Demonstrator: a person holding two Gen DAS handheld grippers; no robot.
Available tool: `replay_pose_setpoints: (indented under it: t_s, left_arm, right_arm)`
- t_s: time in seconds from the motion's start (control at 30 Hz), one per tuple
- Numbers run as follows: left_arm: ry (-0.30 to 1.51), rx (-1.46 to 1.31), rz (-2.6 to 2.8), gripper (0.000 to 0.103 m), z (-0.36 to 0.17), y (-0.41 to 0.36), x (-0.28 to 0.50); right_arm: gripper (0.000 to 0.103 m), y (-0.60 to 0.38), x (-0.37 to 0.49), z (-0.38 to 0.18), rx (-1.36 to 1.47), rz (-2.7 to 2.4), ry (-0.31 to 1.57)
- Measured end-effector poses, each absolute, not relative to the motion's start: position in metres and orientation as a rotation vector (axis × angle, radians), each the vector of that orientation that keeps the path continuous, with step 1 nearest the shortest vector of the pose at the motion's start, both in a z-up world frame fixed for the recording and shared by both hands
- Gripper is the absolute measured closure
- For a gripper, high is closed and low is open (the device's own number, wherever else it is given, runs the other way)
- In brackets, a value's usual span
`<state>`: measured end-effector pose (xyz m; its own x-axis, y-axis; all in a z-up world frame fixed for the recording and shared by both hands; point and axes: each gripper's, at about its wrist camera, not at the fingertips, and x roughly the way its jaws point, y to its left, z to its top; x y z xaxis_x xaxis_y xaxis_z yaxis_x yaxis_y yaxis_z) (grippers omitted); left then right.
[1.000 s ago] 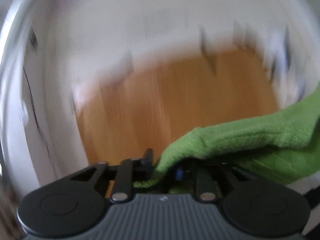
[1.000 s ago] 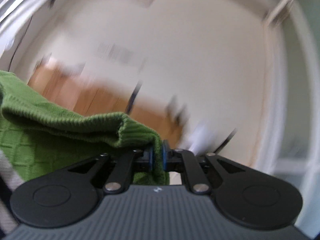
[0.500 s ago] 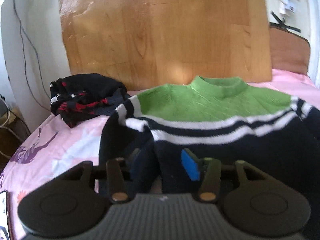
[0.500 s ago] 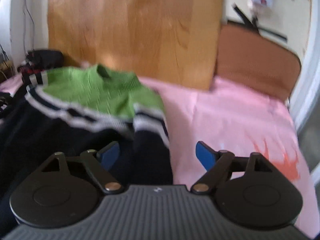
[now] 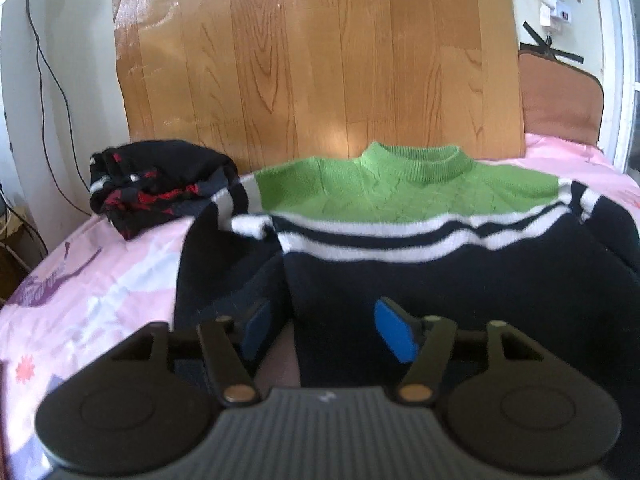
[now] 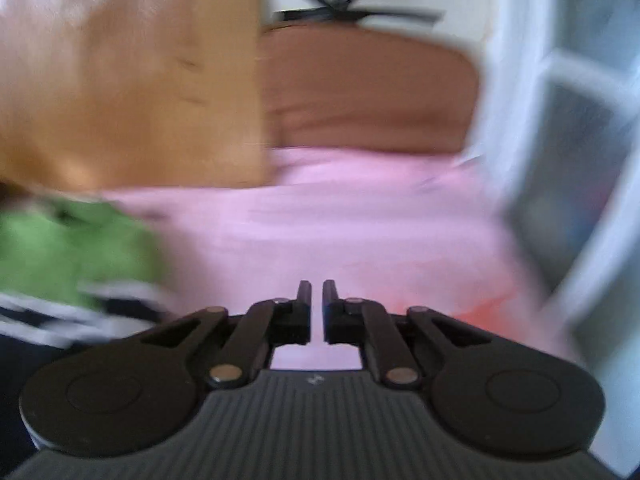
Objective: Fold small clothes
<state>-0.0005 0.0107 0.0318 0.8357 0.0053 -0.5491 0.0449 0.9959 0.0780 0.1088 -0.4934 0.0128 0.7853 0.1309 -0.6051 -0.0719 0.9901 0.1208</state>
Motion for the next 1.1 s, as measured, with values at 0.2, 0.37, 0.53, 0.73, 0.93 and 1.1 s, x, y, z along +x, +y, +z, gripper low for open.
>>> replay_pose_setpoints:
  t_s: [0.2, 0.37, 0.53, 0.73, 0.93, 1.1]
  left_arm:
    - [0.605, 0.092, -0.018, 0.042, 0.021, 0.008, 0.003]
    - [0.604, 0.062, -0.029, 0.042, 0.020, 0.013, 0.002]
    - [0.613, 0.060, -0.036, 0.036, 0.020, 0.010, 0.004]
    - [0.620, 0.066, -0.049, 0.029, 0.019, 0.010, 0.005]
    - [0.628, 0.065, -0.068, 0.024, 0.019, 0.011, 0.007]
    - [0.633, 0.051, -0.084, 0.022, 0.019, 0.010, 0.008]
  right_arm:
    - [0.039, -0.429, 0.129, -0.021, 0.041, 0.256, 0.691]
    - [0.046, -0.414, 0.153, -0.054, 0.129, 0.278, 0.747]
    - [0.089, -0.410, 0.157, -0.012, -0.033, 0.175, 0.601]
    - [0.092, -0.425, 0.208, -0.036, -0.290, -0.091, 0.688]
    - [0.055, -0.448, 0.166, -0.037, -0.190, -0.107, 0.627]
    - [0.047, -0.472, 0.095, -0.005, 0.034, 0.010, 0.602]
